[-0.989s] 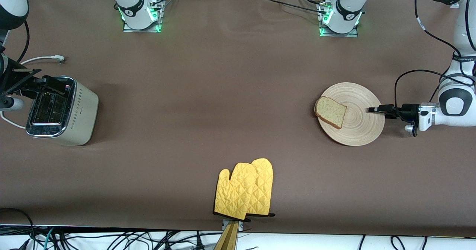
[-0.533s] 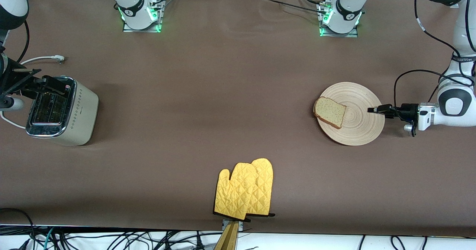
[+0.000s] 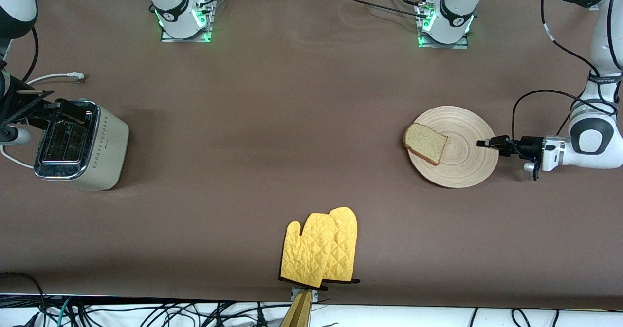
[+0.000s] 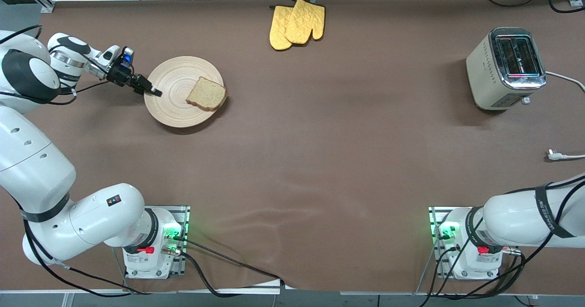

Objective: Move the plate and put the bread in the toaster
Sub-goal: 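Grasp the wooden plate rim with the left gripper, then slide the plate with bread toward the table middle with the left gripper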

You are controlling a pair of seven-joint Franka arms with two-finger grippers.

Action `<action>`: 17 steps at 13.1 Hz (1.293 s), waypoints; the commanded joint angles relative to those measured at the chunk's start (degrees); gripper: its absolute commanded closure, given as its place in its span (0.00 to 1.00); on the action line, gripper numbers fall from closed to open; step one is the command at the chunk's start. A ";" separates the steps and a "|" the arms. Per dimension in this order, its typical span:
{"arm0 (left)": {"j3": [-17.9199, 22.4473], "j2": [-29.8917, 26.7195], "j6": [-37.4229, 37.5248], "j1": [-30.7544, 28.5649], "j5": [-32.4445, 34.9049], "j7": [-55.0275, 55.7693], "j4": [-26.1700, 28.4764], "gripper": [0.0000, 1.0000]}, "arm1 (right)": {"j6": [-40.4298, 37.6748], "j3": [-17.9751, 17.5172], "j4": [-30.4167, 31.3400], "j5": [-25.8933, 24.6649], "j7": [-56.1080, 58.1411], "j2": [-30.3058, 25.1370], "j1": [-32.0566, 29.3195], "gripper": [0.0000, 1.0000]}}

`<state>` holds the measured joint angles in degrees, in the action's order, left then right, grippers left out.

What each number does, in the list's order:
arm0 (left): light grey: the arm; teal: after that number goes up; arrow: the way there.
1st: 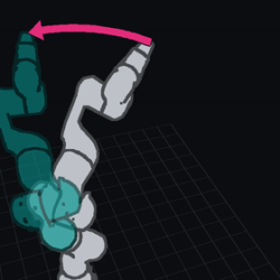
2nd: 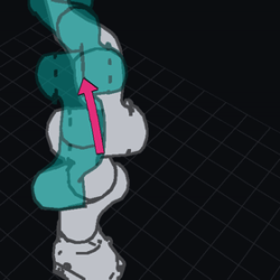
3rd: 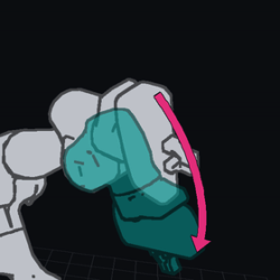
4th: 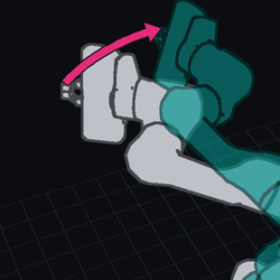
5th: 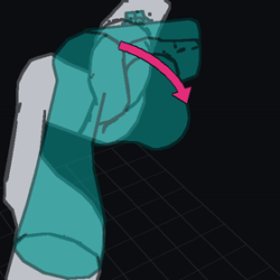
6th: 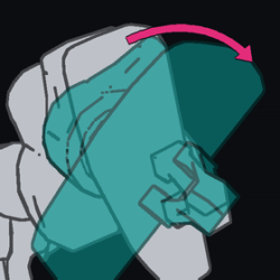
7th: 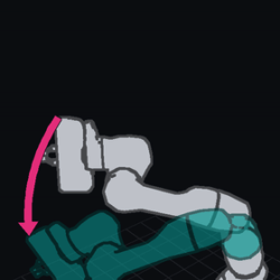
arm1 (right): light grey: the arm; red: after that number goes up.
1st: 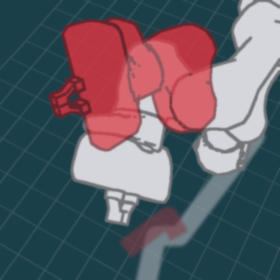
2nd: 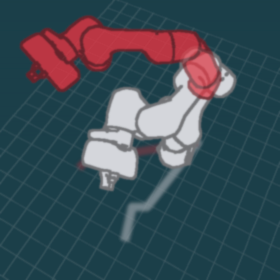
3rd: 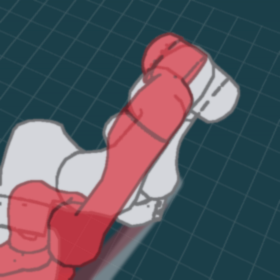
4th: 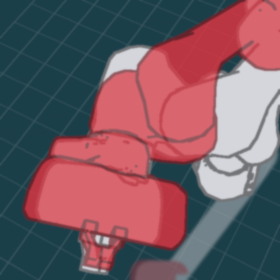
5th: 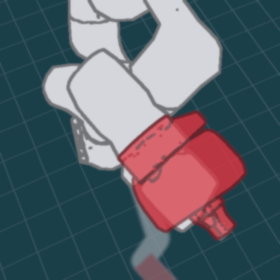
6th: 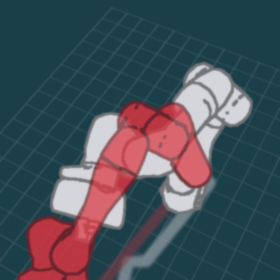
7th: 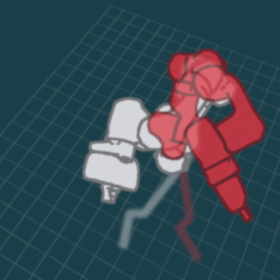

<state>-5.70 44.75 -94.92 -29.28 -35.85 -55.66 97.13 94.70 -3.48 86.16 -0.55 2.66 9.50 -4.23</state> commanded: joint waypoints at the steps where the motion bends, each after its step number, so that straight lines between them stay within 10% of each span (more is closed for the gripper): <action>1: -0.97 -0.28 2.10 1.76 -5.01 -0.68 -0.63 1.00 | -0.75 -0.12 -0.91 -0.24 -0.37 0.08 -0.08 0.00; 10: -2.92 -2.73 1.93 22.91 -23.89 17.76 -0.28 1.00 | -0.57 -0.12 -0.91 -0.16 -0.20 0.08 -0.08 0.00; 17: -1.07 -3.53 -14.85 43.85 -34.00 21.21 0.07 1.00 | -0.66 -0.04 -0.91 -0.16 -0.02 0.08 -0.08 0.00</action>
<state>-8.05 42.49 -108.71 11.68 -65.81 -34.23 96.44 94.73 -3.47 86.14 -0.55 2.66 9.50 -4.24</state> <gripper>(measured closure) 0.859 0.000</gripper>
